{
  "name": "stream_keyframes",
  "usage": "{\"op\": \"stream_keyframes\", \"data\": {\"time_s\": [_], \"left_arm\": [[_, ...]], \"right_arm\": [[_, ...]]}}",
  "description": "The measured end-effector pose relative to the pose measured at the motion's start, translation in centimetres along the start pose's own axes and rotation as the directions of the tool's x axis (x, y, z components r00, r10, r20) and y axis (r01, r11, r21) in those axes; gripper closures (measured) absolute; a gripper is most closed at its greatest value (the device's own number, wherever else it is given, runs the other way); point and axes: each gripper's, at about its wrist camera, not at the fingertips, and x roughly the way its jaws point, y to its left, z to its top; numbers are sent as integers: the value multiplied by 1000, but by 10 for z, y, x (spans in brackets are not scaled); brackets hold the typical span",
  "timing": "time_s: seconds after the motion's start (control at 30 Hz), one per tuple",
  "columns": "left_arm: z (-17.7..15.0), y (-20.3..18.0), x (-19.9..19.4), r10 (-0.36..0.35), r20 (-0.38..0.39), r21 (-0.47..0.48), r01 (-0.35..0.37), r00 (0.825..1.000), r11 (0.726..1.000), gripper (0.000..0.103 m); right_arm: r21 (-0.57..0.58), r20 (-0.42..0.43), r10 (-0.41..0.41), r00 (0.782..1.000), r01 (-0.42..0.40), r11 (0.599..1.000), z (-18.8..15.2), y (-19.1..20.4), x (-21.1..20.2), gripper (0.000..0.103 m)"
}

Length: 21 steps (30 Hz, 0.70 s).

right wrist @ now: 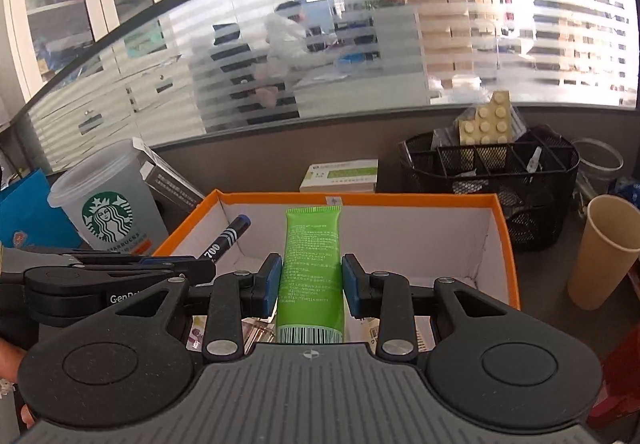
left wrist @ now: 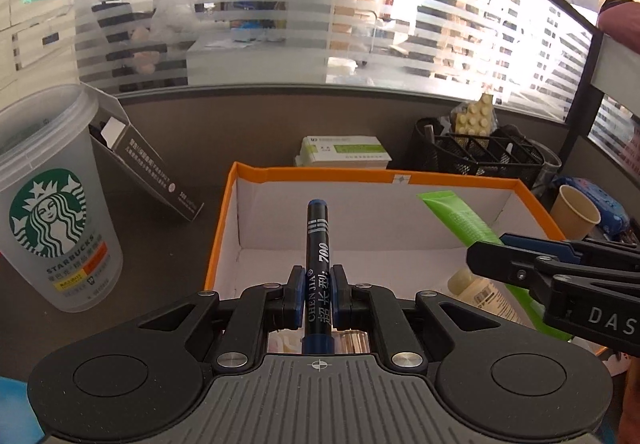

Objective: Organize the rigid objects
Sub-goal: 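Carry the marker and green tube over the orange box with both grippers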

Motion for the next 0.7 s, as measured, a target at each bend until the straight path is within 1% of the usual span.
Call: {"op": "stream_keyframes", "data": {"time_s": [0.13, 0.23, 0.4, 0.7], "left_arm": [[-3, 1, 5, 2, -16, -9, -2, 1000, 1000, 92], [-3, 0, 9, 6, -26, -13, -6, 1000, 1000, 92], [-5, -6, 15, 1, -38, -7, -1, 999, 1000, 92], [-10, -3, 31, 17, -72, -18, -18, 997, 1000, 92]], "right_arm": [[4, -48, 0, 999, 0, 1000, -2, 3, 16, 73], [-12, -72, -14, 997, 14, 1000, -4, 6, 25, 73], [-17, -97, -33, 995, 31, 999, -5, 9, 36, 73], [-41, -124, -62, 990, 57, 998, -7, 8, 47, 73]]}}
